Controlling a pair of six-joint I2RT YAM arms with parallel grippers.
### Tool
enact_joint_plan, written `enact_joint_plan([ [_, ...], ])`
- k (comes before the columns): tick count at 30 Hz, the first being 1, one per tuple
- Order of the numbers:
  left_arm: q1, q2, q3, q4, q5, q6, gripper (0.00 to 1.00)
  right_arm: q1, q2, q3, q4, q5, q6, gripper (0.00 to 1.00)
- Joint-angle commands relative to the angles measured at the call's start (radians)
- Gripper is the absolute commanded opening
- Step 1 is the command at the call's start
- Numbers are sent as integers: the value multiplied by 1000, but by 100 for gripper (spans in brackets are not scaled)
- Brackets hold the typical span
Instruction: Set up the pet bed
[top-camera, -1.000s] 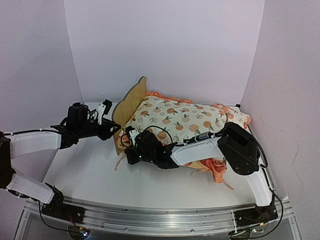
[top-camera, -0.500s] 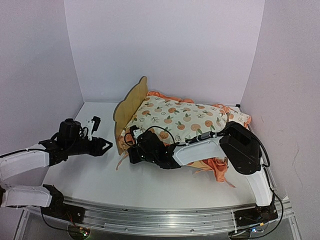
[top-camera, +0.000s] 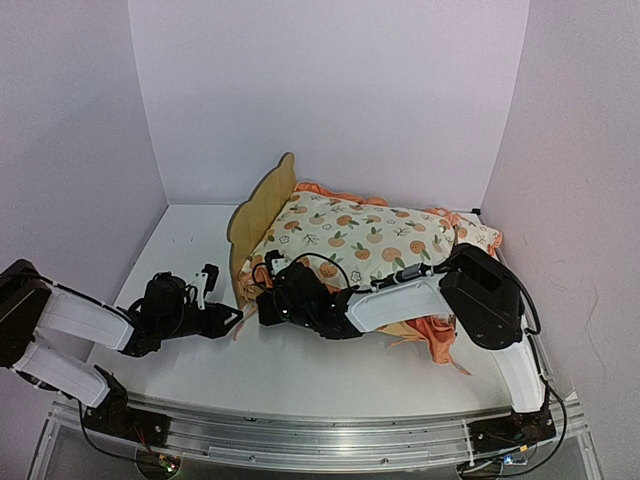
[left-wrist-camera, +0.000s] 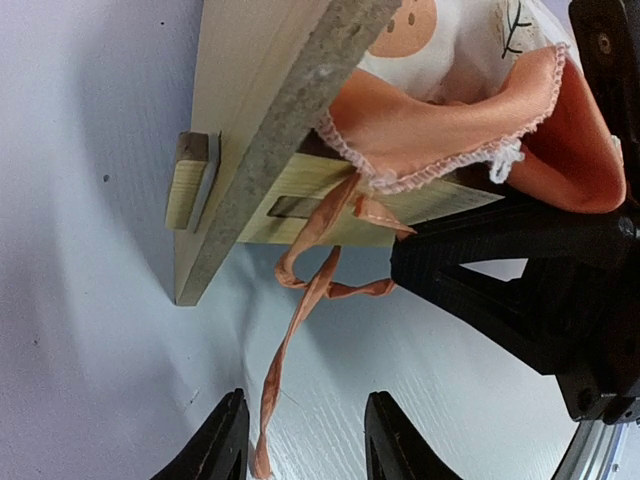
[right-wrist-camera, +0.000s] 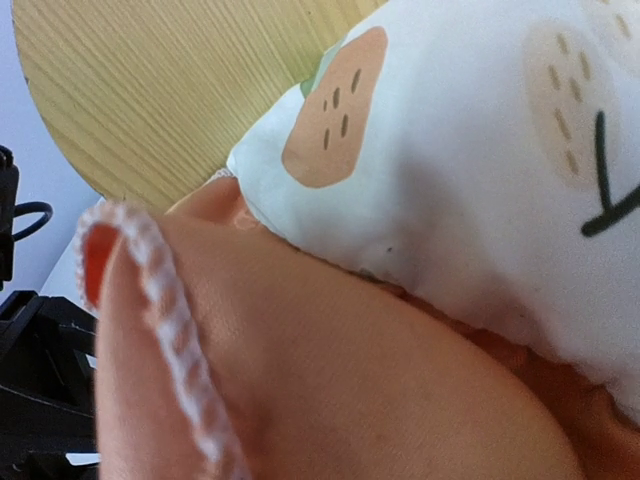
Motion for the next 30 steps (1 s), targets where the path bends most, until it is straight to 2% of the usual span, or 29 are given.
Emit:
enact_joint_plan([
  [1, -9, 81, -7, 242, -90, -9, 40, -5, -18, -35, -42, 43, 46, 0],
  [10, -38, 201, 12, 377, -105, -35, 37, -6, -1, -37, -22, 21, 71, 0],
  [16, -59, 259, 38, 406, -171, -59, 35, -4, 5, -36, -16, 6, 75, 0],
  [21, -59, 279, 62, 422, -233, -62, 28, -4, 1, -42, -8, -1, 77, 0],
  [30, -68, 302, 62, 467, -201, -43, 26, -3, -4, -58, -2, -5, 81, 0],
])
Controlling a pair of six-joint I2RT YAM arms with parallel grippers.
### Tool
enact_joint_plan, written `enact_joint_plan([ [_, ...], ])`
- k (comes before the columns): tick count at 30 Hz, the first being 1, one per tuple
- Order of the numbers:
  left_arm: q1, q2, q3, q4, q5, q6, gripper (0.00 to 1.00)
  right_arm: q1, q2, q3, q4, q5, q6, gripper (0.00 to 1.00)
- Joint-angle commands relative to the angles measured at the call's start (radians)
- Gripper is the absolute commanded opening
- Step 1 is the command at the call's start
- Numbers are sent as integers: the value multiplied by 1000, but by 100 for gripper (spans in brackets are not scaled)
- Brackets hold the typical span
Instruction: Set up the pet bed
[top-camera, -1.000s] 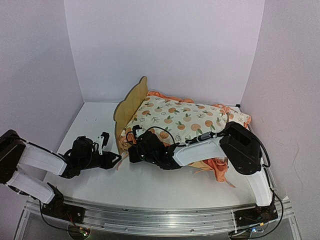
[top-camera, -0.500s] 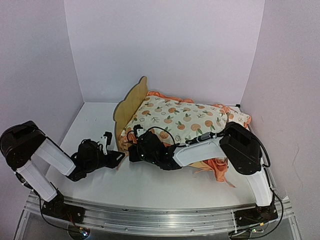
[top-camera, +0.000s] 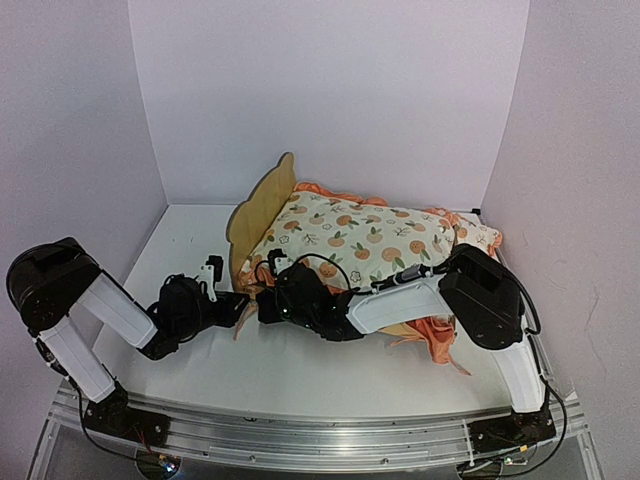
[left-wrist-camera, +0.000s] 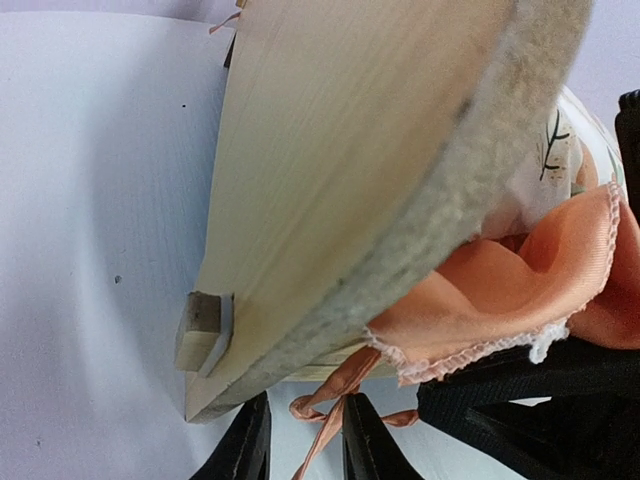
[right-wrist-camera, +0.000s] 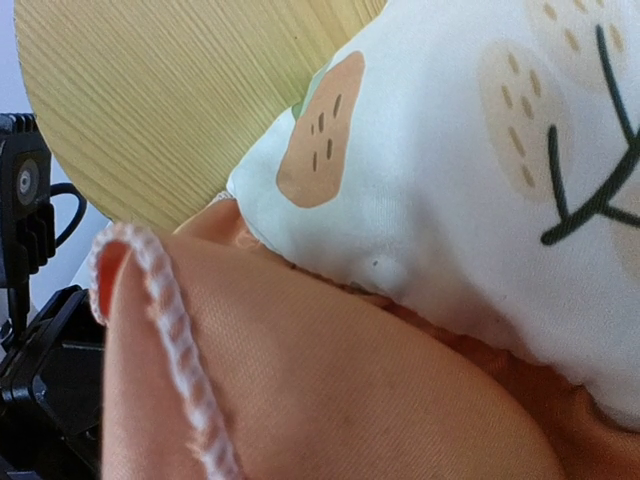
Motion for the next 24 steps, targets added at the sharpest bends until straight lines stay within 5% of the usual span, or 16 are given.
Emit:
enact_joint_plan([
  [1, -7, 21, 23, 59, -5, 11, 25, -5, -3, -40, -58, -13, 35, 0],
  [19, -32, 78, 80, 66, -68, 65, 14, -6, -9, -61, -56, -12, 33, 0],
  [24, -32, 68, 78, 72, -61, 91, 0, -6, -10, -59, -56, -14, 13, 0],
])
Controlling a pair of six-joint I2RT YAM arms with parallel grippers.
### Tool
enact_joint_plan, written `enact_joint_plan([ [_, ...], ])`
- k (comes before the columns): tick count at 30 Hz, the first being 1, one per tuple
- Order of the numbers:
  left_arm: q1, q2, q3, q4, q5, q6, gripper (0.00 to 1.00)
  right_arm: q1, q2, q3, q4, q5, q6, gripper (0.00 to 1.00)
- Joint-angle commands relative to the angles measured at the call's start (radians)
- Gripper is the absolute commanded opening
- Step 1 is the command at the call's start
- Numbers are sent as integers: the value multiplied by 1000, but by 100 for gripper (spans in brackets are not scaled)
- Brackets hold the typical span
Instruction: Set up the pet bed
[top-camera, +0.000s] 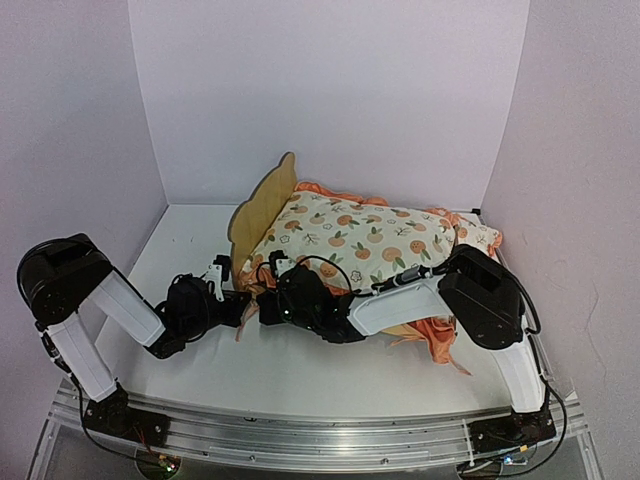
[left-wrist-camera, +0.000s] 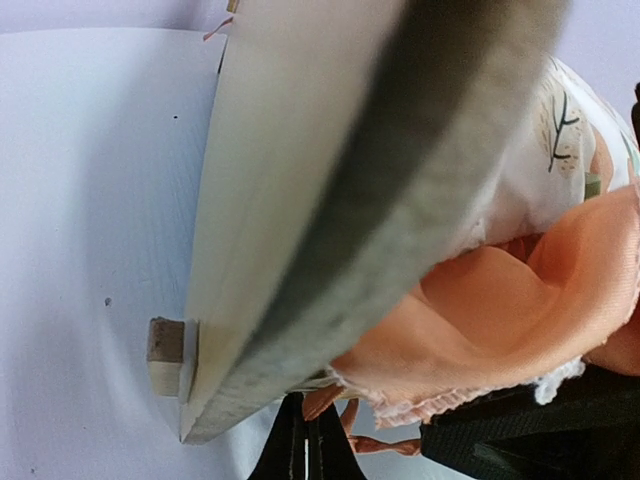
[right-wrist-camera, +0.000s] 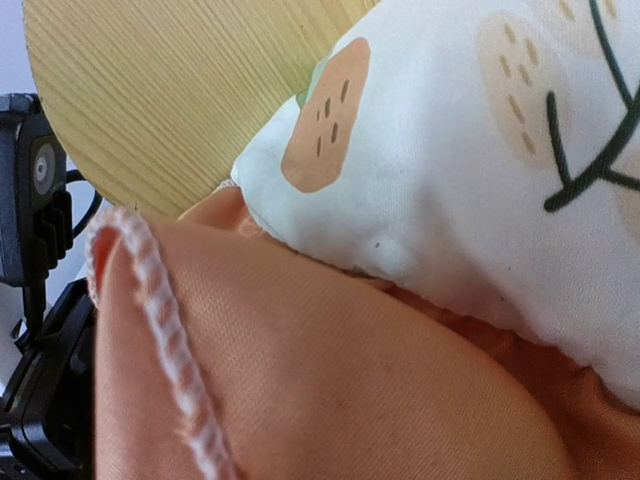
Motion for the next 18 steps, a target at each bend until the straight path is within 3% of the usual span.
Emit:
enact_joint_plan([
  [1, -3, -10, 30, 42, 1, 46, 0, -6, -8, -31, -90, -13, 2, 0],
  [3, -3, -38, 18, 18, 31, 64, 0, -7, -6, -12, -113, -22, -34, 0],
  [8, -3, -164, 1, -137, 87, 94, 0, -16, 23, 122, -379, -3, -86, 0],
  [18, -3, -241, 28, -334, 143, 82, 0, -22, 67, 212, -386, -70, -131, 0],
])
